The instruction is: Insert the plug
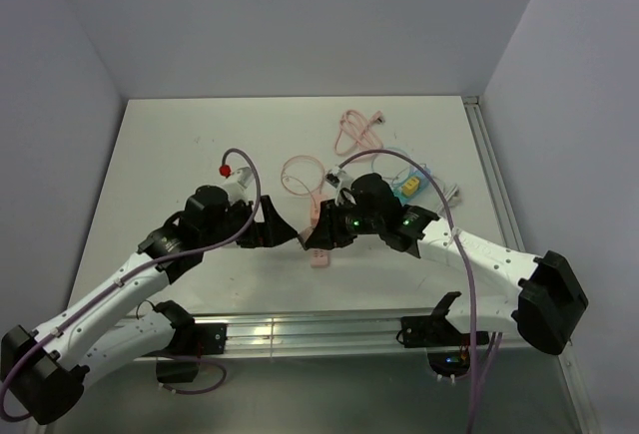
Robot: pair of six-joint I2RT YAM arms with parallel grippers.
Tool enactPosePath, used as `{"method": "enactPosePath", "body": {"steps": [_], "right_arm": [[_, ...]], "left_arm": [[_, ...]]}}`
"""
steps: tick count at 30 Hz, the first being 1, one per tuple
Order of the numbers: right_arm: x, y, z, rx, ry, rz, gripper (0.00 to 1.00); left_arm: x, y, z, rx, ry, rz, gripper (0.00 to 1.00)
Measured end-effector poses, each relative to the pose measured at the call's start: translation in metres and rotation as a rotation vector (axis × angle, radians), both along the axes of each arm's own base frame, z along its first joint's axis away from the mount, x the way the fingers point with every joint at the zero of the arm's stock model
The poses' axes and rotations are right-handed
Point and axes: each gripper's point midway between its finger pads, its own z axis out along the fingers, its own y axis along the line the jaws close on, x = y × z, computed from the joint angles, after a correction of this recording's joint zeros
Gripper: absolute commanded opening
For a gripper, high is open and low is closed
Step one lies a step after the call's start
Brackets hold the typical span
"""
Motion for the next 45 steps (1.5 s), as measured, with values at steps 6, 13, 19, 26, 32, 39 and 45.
{"method": "enactPosePath", "body": {"steps": [6,13,19,26,32,39,45], "right_arm": [[0.047,-0.032,-0.059,-0.297,0.031,-0.373,0.0],[0.063,-0.051,-0.106,-0.518,0.07,-0.61,0.0],[0.073,-0.041,-0.101,-0.541,0.012,-0.653,0.0],[0.073,-0.045,-0.101,-0.608,-0.1,-0.536,0.0],[0.073,-0.042,-0.091,-0.618,-0.121,-0.502,0.0],[0.051,-0.038,-0.093,-0.623,-0.017,-0.523,0.0],[0.033,-0.036,-0.091,-0.635,0.076,-0.581,0.0]], "left_arm": [[0.022,0.037,-0.021,0.101,0.03,0.279,1.0],[0.026,0.059,-0.001,0.037,-0.045,0.41,0.98],[0.024,0.064,-0.005,0.046,-0.047,0.423,0.97],[0.021,0.065,-0.018,0.065,-0.028,0.417,0.96],[0.018,0.066,-0.015,0.049,-0.038,0.413,0.95],[0.019,0.067,-0.018,0.057,-0.026,0.425,0.95],[0.02,0.07,-0.024,0.071,-0.002,0.451,0.95]]}}
